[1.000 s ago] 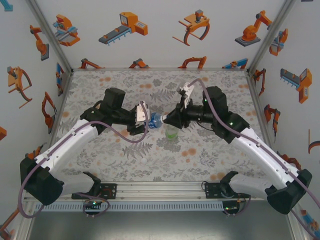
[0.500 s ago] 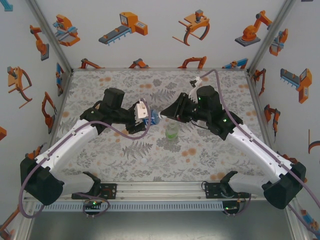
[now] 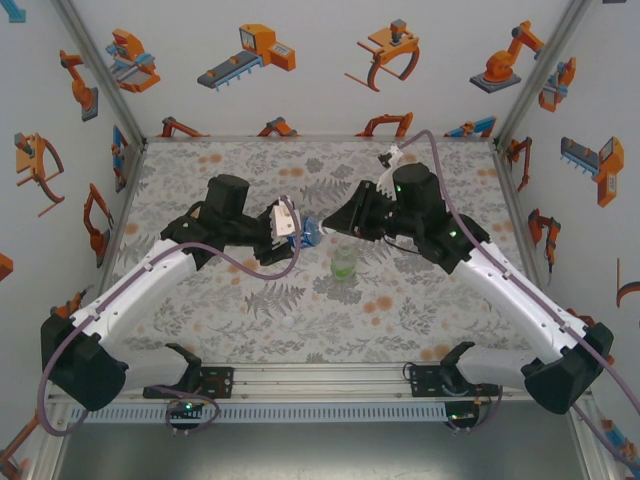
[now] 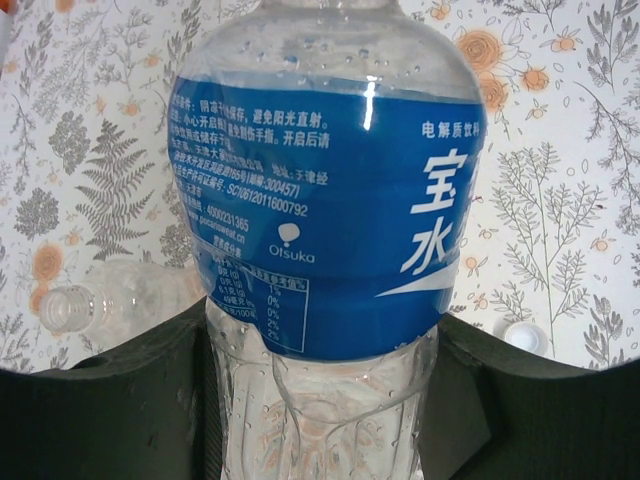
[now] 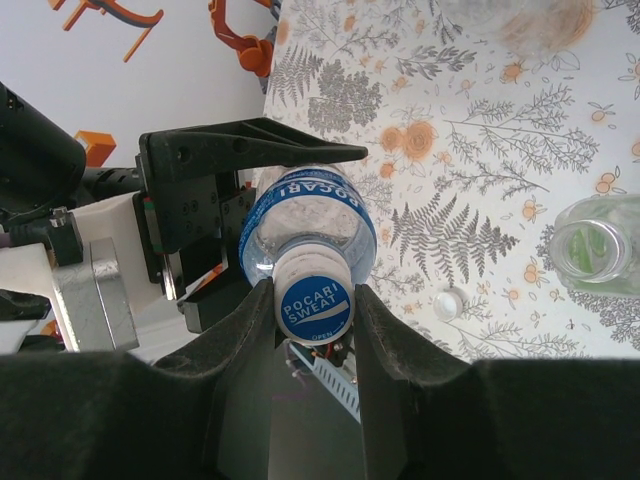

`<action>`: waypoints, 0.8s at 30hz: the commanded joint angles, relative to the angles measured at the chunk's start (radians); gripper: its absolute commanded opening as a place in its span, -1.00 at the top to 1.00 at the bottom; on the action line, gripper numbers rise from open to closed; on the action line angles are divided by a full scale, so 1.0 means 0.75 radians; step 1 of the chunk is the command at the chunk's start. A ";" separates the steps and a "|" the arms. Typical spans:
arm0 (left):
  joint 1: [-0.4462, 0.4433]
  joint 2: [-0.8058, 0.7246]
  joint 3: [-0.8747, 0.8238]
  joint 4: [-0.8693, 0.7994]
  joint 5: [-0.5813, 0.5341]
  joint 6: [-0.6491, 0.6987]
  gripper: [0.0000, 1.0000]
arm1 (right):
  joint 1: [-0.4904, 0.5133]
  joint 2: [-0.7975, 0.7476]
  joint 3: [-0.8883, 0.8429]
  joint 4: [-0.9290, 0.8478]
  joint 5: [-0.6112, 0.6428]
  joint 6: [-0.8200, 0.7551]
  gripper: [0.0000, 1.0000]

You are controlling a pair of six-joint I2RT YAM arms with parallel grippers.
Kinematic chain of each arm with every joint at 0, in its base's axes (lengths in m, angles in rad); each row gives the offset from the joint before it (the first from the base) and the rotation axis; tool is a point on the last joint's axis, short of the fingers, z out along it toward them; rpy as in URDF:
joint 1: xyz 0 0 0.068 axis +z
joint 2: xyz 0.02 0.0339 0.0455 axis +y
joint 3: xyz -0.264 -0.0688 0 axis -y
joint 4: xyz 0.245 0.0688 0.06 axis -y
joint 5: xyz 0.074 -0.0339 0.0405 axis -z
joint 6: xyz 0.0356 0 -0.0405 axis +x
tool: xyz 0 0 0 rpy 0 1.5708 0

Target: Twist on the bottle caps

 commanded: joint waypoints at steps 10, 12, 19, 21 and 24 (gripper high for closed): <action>-0.024 -0.013 0.031 0.070 0.096 -0.006 1.00 | 0.020 -0.004 0.067 -0.019 -0.065 -0.143 0.17; -0.024 -0.015 0.030 0.069 0.094 -0.006 1.00 | 0.020 -0.005 0.067 -0.018 -0.068 -0.163 0.11; -0.024 -0.017 0.029 0.069 0.107 0.001 1.00 | 0.020 -0.017 0.077 -0.022 -0.047 -0.238 -0.16; -0.025 -0.017 0.029 0.069 0.118 0.005 1.00 | 0.021 -0.026 0.086 -0.021 -0.045 -0.305 -0.25; -0.025 -0.024 0.027 0.062 0.134 0.016 1.00 | 0.020 -0.053 0.102 -0.022 -0.048 -0.479 -0.32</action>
